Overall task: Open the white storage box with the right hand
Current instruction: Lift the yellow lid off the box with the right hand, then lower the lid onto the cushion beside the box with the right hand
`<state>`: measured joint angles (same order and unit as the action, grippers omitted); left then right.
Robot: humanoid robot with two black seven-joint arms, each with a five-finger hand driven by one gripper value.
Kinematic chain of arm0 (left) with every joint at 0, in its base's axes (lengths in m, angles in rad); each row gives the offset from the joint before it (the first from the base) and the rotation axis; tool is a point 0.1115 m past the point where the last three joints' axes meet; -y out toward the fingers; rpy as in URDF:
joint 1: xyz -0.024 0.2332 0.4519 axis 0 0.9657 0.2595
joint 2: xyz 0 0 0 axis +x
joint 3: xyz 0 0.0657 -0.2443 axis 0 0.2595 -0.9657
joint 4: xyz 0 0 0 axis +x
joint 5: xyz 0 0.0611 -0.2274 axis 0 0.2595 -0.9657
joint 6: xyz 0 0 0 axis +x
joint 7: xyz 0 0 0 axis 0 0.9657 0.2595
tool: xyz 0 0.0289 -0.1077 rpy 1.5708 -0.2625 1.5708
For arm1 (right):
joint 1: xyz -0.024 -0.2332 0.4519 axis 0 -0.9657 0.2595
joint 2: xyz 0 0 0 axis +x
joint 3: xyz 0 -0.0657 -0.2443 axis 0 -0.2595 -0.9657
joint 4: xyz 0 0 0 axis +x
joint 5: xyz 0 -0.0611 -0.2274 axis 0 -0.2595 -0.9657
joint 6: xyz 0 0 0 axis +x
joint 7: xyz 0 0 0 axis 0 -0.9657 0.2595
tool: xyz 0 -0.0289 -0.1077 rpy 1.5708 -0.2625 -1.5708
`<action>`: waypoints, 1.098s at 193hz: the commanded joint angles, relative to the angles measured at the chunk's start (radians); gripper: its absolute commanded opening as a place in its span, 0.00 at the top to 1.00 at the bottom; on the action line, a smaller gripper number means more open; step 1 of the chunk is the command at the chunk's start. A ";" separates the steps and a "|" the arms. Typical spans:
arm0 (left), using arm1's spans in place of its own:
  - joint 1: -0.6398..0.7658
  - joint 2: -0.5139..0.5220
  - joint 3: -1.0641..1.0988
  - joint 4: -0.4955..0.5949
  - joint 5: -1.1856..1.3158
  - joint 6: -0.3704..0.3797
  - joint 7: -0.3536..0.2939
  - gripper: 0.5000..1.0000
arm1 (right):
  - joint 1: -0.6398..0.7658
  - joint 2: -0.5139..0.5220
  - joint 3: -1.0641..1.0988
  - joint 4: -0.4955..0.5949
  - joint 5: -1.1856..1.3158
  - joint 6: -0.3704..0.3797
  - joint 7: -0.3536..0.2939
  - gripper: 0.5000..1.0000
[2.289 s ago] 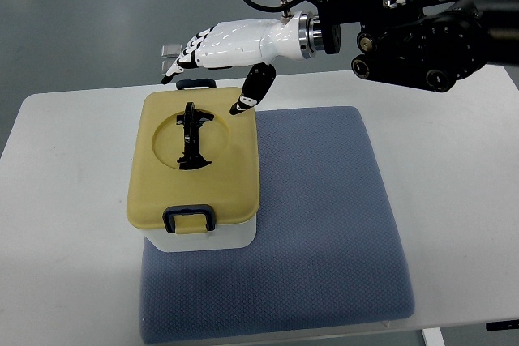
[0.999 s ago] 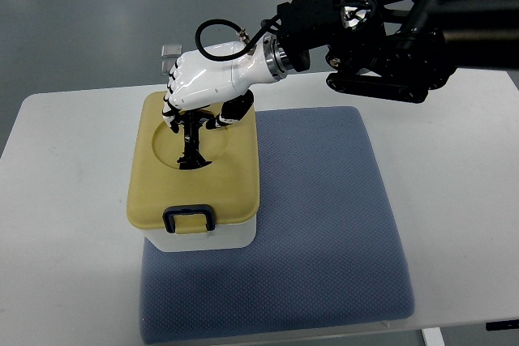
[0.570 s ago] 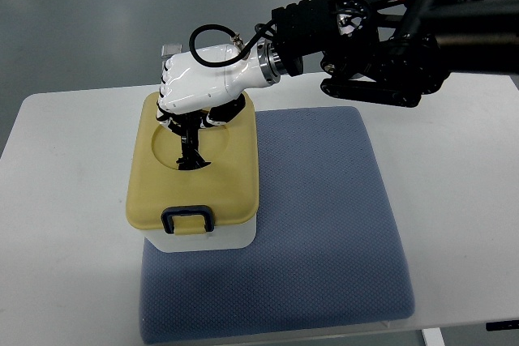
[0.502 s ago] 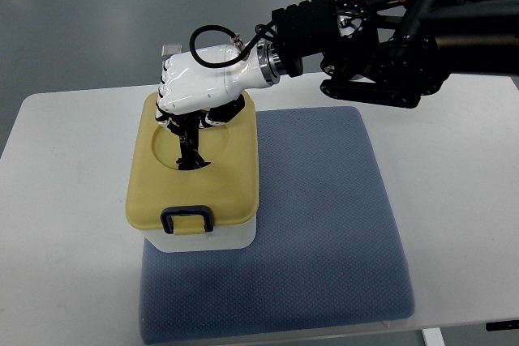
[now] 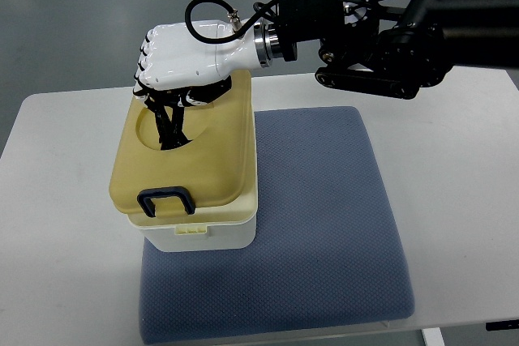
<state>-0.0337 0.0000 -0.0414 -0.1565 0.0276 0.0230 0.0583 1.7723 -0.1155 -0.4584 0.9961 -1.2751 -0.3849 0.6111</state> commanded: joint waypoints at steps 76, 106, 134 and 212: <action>0.000 0.000 0.000 0.000 0.000 0.000 0.000 0.00 | -0.105 -0.316 0.095 0.007 -0.006 0.008 0.000 1.00; 0.000 0.000 0.000 0.000 0.000 0.000 0.000 0.00 | -0.194 -0.420 0.129 0.007 -0.015 0.008 0.000 1.00; 0.000 0.000 0.000 0.000 0.000 0.000 0.000 0.00 | -0.290 -0.477 0.168 0.006 -0.023 0.000 0.000 1.00; 0.000 0.000 0.000 0.000 0.000 0.000 0.000 0.00 | -0.507 -0.520 0.244 0.002 -0.050 -0.045 0.000 1.00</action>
<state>-0.0337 0.0000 -0.0414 -0.1565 0.0276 0.0230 0.0583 1.2961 -0.6342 -0.2169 0.9981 -1.3117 -0.4072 0.6107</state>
